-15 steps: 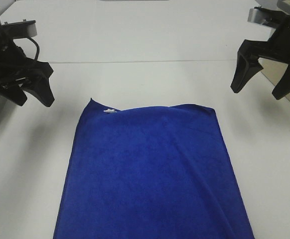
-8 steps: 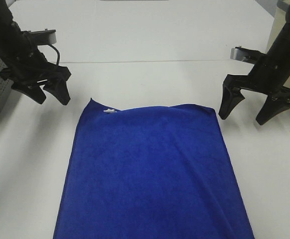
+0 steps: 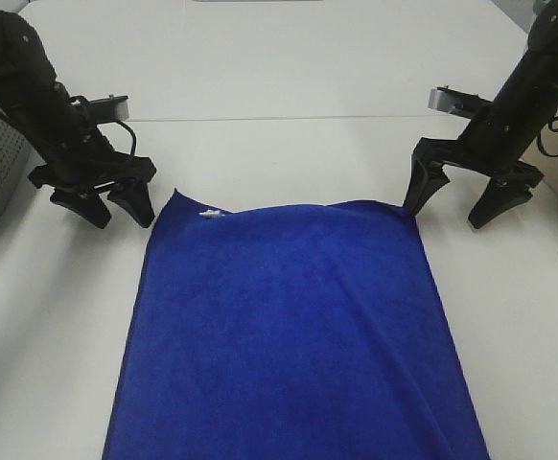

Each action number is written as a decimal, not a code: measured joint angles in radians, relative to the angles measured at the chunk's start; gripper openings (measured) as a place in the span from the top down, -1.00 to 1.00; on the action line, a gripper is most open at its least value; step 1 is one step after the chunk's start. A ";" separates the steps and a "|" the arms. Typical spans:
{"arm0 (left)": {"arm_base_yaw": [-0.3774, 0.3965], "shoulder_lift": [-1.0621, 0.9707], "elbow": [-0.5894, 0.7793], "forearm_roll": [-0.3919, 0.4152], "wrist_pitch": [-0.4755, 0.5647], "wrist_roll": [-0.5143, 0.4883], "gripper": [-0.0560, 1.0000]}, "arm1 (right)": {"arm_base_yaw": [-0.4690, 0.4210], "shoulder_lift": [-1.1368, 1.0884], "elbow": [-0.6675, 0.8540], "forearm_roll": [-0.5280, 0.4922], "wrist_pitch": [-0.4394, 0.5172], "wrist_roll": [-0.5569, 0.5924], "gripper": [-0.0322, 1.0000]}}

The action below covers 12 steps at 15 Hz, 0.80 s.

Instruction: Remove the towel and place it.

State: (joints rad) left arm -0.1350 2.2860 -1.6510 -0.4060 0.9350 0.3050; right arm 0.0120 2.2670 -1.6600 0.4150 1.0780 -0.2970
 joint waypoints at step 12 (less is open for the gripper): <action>0.000 0.034 -0.006 -0.075 -0.007 0.030 -0.33 | 0.000 0.007 -0.001 0.076 -0.045 -0.051 -0.94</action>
State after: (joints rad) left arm -0.1350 2.3200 -1.6570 -0.4810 0.9280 0.3350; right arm 0.0120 2.2740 -1.6610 0.4910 1.0330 -0.3480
